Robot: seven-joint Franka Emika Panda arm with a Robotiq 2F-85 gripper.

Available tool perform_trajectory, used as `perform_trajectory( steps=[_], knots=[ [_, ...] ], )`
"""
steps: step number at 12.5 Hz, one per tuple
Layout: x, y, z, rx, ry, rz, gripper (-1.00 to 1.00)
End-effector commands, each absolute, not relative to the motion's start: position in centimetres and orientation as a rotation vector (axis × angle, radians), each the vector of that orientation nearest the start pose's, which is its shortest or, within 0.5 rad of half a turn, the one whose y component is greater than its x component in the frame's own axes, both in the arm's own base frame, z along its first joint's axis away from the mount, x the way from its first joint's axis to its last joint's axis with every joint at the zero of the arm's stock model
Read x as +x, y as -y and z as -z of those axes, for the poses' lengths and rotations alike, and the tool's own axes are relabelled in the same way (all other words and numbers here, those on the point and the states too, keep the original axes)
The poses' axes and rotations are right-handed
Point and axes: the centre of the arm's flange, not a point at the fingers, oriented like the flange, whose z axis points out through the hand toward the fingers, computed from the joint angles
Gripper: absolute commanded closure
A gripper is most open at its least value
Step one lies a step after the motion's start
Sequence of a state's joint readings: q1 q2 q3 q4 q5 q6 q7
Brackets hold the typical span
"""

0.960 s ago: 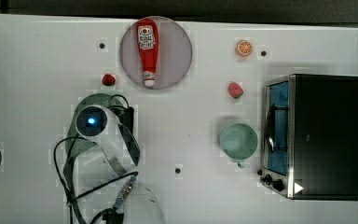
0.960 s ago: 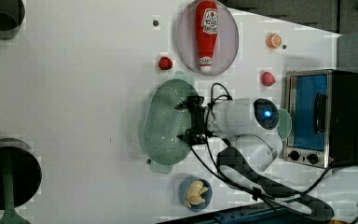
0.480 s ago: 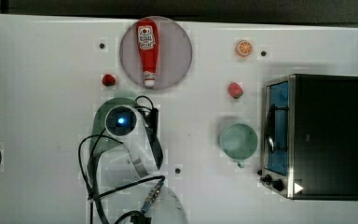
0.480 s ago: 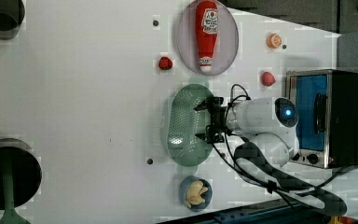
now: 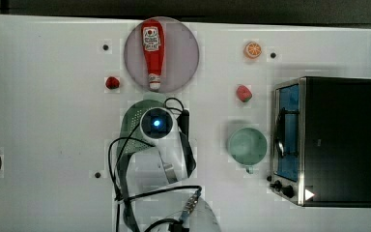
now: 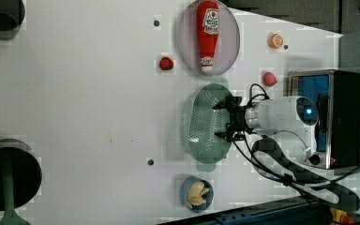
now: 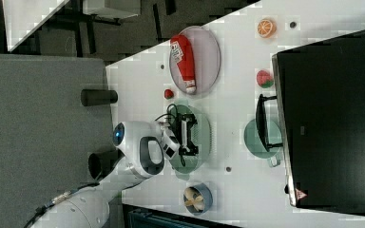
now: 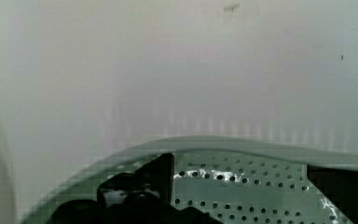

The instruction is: Drag strainer left to right.

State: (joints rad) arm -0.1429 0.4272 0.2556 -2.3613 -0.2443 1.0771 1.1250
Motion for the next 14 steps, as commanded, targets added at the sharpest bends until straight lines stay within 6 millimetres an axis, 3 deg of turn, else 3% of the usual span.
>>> perform_trajectory(
  steps=[1, 5, 10, 14],
  knots=[
    [49.8, -2.2, -15.5, -2.244, -2.312, -0.062, -1.00],
    [50.0, 1.9, -15.5, -2.197, -2.356, -0.028, -1.00],
    [49.7, 6.6, -15.4, -2.291, -2.283, -0.009, -1.00],
    [49.3, 9.4, -15.4, -2.286, -2.301, 0.008, -1.00]
  ],
)
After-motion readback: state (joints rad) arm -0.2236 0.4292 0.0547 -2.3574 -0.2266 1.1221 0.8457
